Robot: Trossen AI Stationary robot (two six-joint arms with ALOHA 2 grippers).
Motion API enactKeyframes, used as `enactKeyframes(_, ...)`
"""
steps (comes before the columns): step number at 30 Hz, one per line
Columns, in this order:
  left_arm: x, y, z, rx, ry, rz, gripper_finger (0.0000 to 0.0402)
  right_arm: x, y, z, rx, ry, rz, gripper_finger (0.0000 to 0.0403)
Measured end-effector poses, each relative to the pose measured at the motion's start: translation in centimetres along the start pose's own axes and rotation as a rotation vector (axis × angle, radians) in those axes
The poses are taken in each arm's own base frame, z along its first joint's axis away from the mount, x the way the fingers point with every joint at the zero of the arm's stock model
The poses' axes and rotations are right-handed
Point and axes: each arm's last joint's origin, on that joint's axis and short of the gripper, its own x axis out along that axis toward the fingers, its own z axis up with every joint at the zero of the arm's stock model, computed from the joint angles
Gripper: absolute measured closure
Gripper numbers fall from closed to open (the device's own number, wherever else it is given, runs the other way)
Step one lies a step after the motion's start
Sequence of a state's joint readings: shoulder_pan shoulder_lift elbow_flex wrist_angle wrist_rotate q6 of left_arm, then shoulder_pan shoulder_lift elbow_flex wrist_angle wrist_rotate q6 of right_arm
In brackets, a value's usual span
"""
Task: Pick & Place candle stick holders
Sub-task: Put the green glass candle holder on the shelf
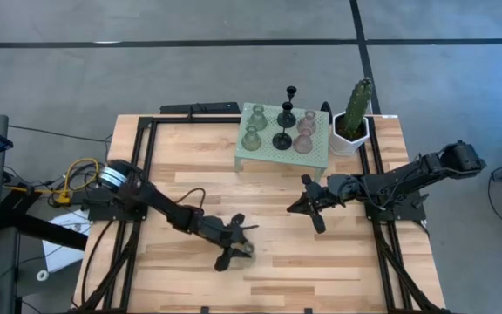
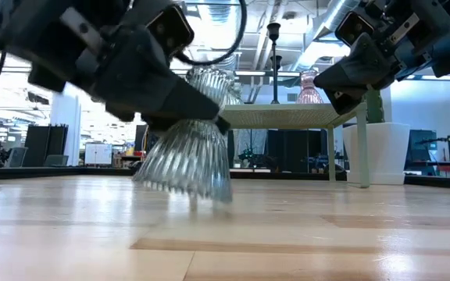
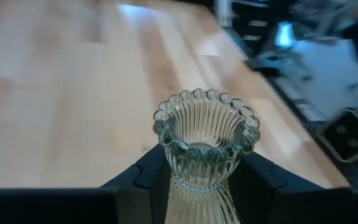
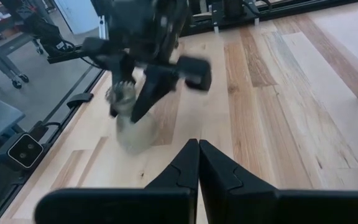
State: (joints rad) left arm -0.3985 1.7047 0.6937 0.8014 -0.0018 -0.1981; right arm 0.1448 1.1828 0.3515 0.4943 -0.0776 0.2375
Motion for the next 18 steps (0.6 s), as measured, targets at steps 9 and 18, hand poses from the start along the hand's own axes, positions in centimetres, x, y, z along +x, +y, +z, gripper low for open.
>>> enactKeyframes(9, -3.9, 0.8, 5.3, 0.071, -0.1, 0.208, 0.0279, 0.0, -0.1, -0.2, 0.002, 0.023, -0.007, 0.0403)
enactKeyframes(18, -7.7, 5.4, 9.4, 0.041, -0.238, 0.401, 0.027, 0.0, -0.1, -0.2, -0.006, 0.023, -0.007, 0.0403)
